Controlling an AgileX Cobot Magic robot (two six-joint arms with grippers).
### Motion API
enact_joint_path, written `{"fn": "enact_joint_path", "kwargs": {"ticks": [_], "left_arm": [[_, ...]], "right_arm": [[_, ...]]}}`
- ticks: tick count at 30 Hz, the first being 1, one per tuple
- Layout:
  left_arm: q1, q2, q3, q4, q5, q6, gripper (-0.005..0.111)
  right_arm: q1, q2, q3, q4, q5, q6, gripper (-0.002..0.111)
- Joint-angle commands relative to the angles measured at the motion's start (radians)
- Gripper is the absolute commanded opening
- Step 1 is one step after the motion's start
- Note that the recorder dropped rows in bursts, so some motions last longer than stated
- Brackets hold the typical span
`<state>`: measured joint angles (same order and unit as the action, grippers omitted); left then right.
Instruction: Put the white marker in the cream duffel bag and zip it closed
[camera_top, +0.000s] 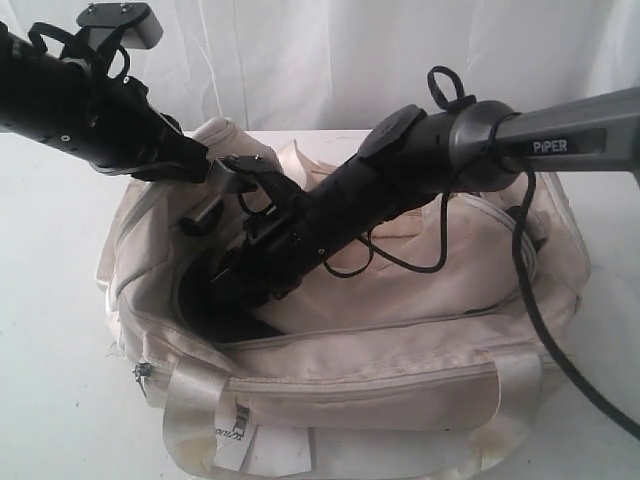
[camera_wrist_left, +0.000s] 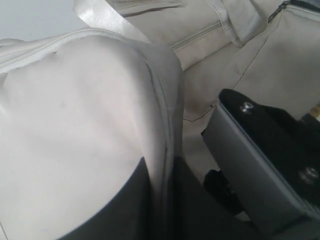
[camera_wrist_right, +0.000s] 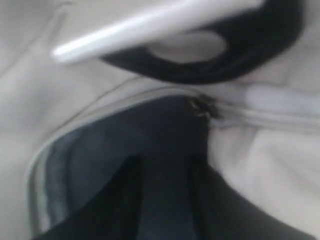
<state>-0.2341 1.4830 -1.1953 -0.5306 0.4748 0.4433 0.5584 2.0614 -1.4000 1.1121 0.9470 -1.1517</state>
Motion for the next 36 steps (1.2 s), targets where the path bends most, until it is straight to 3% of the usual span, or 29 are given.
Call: {"fn": "enact_joint_path", "kwargs": {"ticks": [1,7,9,11,16,18,23,25,30,36], "left_arm": [[-0.009,-0.017,-0.002,-0.037,-0.011,0.006,0.018],[-0.009,-0.017,-0.002,-0.058,-0.007,0.006,0.018],[-0.009,-0.017,-0.002,-0.064,-0.004,0.006,0.018],[-0.009,-0.017,-0.002,-0.064,0.022,0.009,0.018],[-0.009,-0.017,-0.002,-0.066,0.056,0.009,0.018],[-0.011,-0.017,-0.002,-0.066,0.06,0.009,0.018],[-0.011,-0.017,-0.002,-0.066,0.076,0.028,0.018],[-0.011,-0.017,-0.002,-0.066,0.076,0.03,0.018],[-0.011,-0.017,-0.002,-0.066,0.071,0.044,0.018],[-0.011,-0.017,-0.002,-0.066,0.062,0.051,0.018]], "right_arm": [[-0.001,0.032,-0.004,0.045,-0.054,-0.046,0.033],[-0.001,0.04,-0.008,0.152,-0.143,-0.162,0.035],[-0.001,0.05,-0.011,0.194,-0.158,-0.18,0.04],[-0.001,0.055,-0.011,0.2,-0.22,-0.178,0.052],[0.001,0.084,-0.05,0.31,-0.245,-0.225,0.054],[0.015,0.112,-0.08,0.314,-0.245,-0.224,0.045],[0.015,0.111,-0.081,0.304,-0.261,-0.169,0.002],[-0.001,0.101,-0.079,0.274,-0.251,-0.09,0.0],[-0.026,0.037,-0.047,-0.056,-0.078,0.097,0.0],[-0.031,-0.097,0.052,-0.095,-0.06,0.105,0.0]]}}
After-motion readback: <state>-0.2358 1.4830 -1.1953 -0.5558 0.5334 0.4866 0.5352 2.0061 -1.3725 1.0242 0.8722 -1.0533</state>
